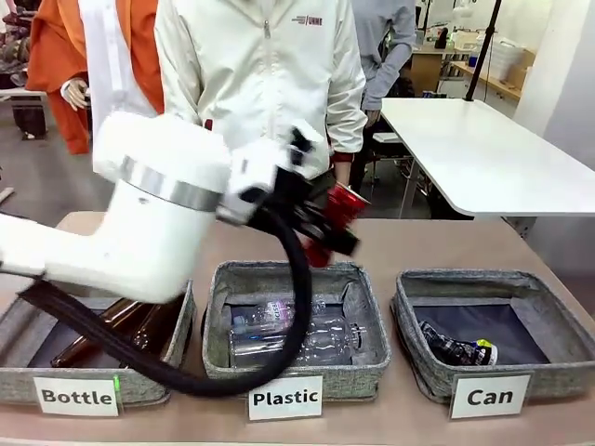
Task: Sort the can waste into the basket.
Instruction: Pick up the can waste from the table and place it in the right Fabric basket.
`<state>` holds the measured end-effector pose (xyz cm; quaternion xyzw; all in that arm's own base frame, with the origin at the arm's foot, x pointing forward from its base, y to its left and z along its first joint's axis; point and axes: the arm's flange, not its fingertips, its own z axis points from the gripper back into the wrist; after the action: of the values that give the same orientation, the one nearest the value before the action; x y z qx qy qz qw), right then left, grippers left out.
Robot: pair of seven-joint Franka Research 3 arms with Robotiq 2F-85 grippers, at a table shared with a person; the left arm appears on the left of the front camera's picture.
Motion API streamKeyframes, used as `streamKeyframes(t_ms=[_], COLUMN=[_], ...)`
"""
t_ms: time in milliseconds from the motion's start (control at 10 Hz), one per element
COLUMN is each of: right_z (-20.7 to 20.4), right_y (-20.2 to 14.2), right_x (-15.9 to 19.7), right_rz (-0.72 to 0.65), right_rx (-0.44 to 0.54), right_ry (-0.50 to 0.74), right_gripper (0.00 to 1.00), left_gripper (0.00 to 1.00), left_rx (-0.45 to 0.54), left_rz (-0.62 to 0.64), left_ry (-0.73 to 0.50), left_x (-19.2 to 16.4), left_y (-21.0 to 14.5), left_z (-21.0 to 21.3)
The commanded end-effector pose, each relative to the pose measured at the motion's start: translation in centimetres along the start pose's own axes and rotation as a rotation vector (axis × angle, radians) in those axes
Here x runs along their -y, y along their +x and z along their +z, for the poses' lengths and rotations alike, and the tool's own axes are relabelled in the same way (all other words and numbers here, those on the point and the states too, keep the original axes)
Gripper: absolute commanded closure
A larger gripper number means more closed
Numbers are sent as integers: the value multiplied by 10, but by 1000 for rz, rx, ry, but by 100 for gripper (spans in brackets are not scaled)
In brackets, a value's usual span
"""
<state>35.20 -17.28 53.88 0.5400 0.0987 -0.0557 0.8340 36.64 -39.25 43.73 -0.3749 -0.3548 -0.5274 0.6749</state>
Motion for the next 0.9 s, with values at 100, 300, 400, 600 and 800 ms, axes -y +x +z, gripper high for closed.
streamKeyframes(t_ms=[100, 300, 400, 600, 800], right_z=[41, 56, 55, 56, 56], right_y=[-51, -77, -83, -83, -83], right_x=[28, 56, 71, 61, 61], right_rz=[-38, -60, -81, -94, -94], right_rx=[25, 7, -20, 16, 16], right_ry=[-20, -104, -175, -100, -100], right_gripper=[0, 0, 0, 0, 0], left_gripper=[100, 100, 100, 100, 100], left_rx=[-57, -51, -62, -58, -58], left_rz=[-51, -57, -65, -113, -173], left_ry=[-89, -160, -203, -231, -312], left_x=[9, 23, 29, 33, 33], left_y=[21, 42, 52, 60, 55], left_z=[-67, -103, -114, -137, -153])
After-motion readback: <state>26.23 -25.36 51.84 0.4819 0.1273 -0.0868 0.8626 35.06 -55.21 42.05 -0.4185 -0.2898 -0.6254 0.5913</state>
